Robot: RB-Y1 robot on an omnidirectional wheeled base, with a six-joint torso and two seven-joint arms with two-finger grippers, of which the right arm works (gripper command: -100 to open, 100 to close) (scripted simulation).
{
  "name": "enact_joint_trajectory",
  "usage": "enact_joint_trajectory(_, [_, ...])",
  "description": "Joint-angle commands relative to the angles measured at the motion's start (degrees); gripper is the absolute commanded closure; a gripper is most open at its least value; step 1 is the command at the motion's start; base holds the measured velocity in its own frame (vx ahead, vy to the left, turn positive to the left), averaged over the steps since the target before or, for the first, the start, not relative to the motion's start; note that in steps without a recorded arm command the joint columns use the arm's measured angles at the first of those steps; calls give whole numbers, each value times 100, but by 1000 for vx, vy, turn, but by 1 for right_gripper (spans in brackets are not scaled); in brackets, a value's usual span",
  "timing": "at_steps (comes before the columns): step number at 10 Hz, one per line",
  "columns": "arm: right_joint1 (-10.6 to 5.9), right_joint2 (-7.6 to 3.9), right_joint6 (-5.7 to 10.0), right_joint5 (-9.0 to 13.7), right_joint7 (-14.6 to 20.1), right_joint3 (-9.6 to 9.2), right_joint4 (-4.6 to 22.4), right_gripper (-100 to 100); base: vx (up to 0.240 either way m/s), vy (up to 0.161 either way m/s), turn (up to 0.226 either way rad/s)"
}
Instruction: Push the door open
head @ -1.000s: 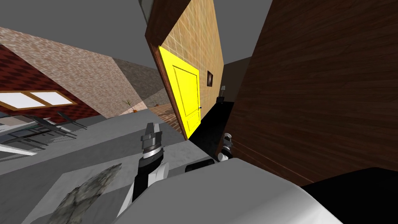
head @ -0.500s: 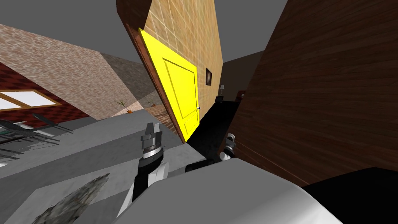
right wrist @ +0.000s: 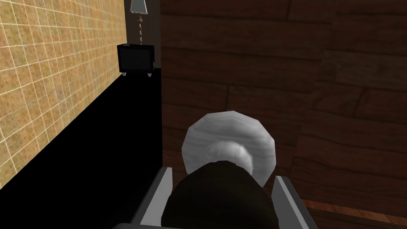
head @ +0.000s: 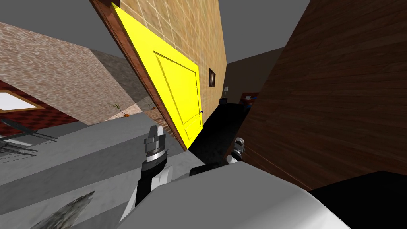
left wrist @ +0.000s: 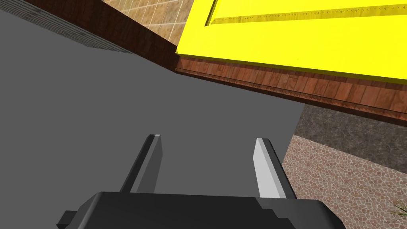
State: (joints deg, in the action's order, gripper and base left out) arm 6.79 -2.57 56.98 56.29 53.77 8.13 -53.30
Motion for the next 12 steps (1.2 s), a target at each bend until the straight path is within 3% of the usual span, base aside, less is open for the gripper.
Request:
enact_joint_trajectory(1, [20, -27, 80, 122, -81, 191, -18, 100, 185, -62, -98])
enact_joint_trajectory(9, [65, 57, 190, 558, -209, 702, -62, 100, 203, -75, -79])
enact_joint_trajectory(10, [-9, 34, 136, 534, -197, 654, 10, 100, 98, -25, -27])
enact_joint_trajectory(12, [8, -57, 208, 667, -214, 800, 34, 100, 139, -77, -42])
